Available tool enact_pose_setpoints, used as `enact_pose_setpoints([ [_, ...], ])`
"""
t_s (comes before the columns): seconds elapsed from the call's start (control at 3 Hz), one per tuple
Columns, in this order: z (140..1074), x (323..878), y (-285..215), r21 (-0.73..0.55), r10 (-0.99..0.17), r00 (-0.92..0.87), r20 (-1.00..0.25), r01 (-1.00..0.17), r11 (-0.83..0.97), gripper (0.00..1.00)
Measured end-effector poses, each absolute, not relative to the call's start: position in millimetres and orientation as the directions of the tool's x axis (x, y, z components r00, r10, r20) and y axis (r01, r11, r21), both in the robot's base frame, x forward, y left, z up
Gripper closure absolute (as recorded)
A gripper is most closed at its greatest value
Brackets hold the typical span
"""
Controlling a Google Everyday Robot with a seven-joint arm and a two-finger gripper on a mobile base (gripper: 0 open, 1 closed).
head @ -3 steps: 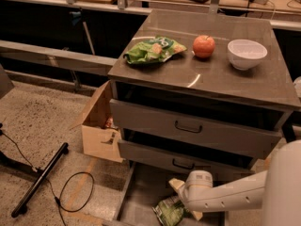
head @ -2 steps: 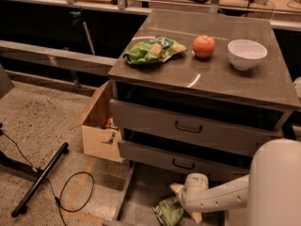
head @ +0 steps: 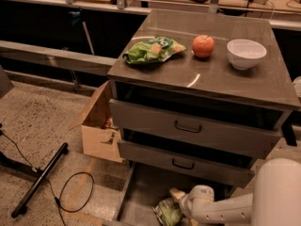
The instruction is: Pick green jalapeno chip bag from bottom drawer and place on counter
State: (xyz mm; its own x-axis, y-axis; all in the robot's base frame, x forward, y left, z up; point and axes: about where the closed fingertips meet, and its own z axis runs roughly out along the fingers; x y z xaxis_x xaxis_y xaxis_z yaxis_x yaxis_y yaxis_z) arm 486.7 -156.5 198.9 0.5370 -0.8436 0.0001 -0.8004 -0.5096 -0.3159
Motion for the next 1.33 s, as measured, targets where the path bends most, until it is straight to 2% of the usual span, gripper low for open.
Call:
enact_pose_setpoints([
  [0.33,180,492,-154,-0.373,-0.828,0.561,-0.007,-0.770,-0.518,0.00],
  [1.0,143,497,-142,-0.398,-0.798,0.601,-0.048,-0.744,-0.536,0.00],
  [1.33,133,500,-136,-0.396,-0.782,0.620,-0.064,-0.735,-0.551,0.18],
])
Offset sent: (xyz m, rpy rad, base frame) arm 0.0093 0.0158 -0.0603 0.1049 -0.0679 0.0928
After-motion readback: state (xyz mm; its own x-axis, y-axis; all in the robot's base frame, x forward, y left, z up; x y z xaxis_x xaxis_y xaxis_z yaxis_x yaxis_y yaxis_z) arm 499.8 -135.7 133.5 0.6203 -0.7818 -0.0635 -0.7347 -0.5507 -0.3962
